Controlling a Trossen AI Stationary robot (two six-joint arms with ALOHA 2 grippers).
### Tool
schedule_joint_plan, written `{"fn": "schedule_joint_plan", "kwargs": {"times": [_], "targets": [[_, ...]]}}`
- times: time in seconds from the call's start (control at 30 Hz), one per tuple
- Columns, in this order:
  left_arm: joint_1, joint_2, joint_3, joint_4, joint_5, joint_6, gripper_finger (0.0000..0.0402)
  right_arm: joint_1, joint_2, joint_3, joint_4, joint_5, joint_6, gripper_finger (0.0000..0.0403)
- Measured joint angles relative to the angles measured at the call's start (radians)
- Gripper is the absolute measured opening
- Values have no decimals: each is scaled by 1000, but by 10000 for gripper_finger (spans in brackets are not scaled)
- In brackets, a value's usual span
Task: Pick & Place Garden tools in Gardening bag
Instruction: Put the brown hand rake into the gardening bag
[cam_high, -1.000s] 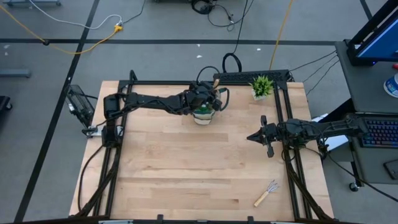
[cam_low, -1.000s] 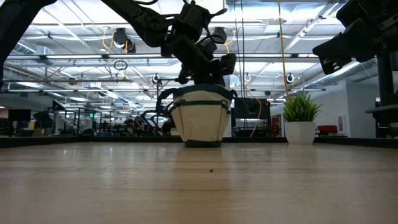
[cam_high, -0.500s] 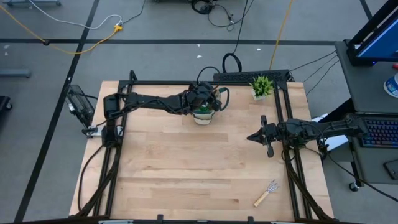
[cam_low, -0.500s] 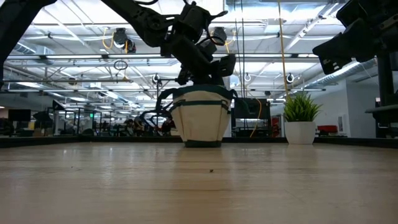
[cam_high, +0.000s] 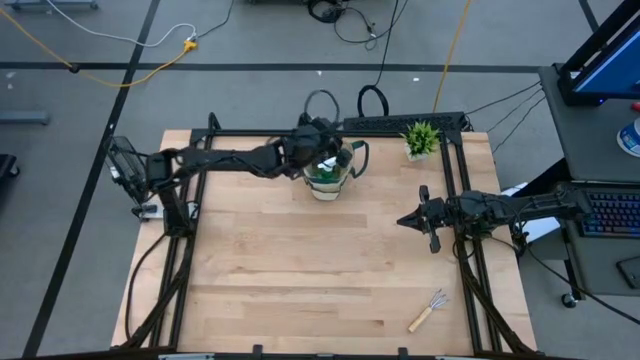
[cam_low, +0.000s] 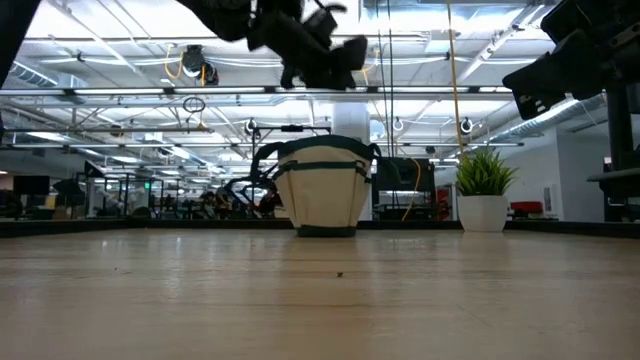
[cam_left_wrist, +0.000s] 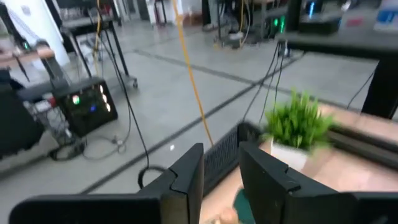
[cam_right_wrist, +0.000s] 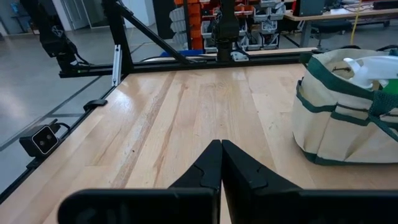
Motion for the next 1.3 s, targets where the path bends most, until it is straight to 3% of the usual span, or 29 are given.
{"fn": "schedule_joint_plan", "kwargs": {"times": [0.13, 0.4, 0.83, 1.1, 1.3], "targets": [[-4, -73, 0, -17, 9, 8, 108, 0, 0, 0, 1, 3, 6, 0], [-48, -201, 1, -82, 133, 5, 108, 0, 0, 0, 1, 0, 7, 0], [-188, -271, 1, -221, 203, -31, 108, 0, 0, 0, 0, -16, -36, 0], [-256, -272, 0, -239, 202, -73, 108, 1, 0, 0, -3, -331, -143, 0], [-284, -272, 0, -246, 201, -72, 108, 2, 0, 0, -8, -436, -168, 0]]}}
